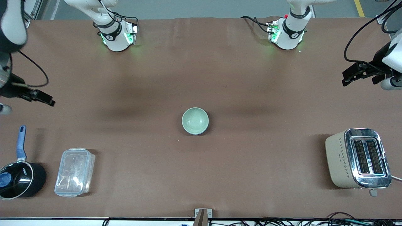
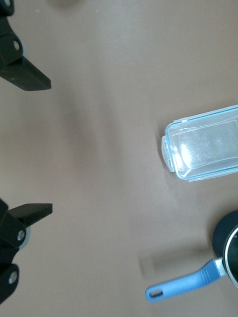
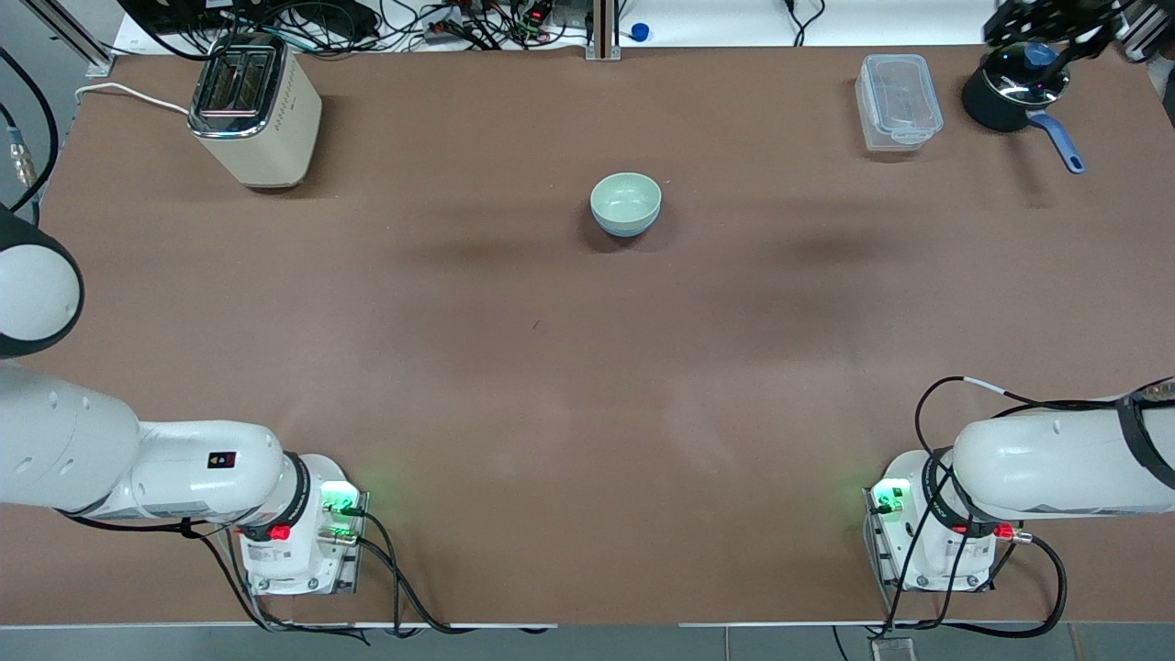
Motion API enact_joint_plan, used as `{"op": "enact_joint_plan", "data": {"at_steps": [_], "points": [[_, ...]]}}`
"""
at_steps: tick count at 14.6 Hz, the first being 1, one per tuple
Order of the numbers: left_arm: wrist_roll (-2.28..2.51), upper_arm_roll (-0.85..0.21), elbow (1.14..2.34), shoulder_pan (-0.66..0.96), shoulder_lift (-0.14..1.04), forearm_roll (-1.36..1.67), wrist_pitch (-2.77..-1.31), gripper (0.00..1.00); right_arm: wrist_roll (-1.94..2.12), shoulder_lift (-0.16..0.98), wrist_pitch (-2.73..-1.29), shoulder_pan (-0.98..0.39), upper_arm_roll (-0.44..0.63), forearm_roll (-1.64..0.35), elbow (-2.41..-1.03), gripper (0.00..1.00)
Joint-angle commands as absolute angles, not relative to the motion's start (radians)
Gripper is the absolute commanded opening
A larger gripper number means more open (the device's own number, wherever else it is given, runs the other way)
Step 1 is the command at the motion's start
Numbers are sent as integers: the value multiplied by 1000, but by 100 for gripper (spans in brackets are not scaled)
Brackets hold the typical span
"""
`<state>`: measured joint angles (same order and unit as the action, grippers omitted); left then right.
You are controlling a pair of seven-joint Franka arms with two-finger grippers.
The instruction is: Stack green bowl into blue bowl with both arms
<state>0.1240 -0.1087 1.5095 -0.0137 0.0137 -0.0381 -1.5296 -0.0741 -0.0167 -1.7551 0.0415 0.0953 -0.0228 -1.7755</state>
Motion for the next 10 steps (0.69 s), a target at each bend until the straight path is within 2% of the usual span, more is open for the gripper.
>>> {"op": "enact_joint_plan", "data": {"at_steps": [1,4,10], "points": [[101,-107,1513,-17,-2,-20,-1516,100,-31,-95,-1688,64,75,-6,-1761,100],[98,-106,1509,-17,0,-20,-1516,100,-8,-159,-1651,51,61,-5,-1766,100],[103,-107,1497,-12,6,-22,-1514,100,-6,-115,-1652,61,64,-3,-1686,100]]}}
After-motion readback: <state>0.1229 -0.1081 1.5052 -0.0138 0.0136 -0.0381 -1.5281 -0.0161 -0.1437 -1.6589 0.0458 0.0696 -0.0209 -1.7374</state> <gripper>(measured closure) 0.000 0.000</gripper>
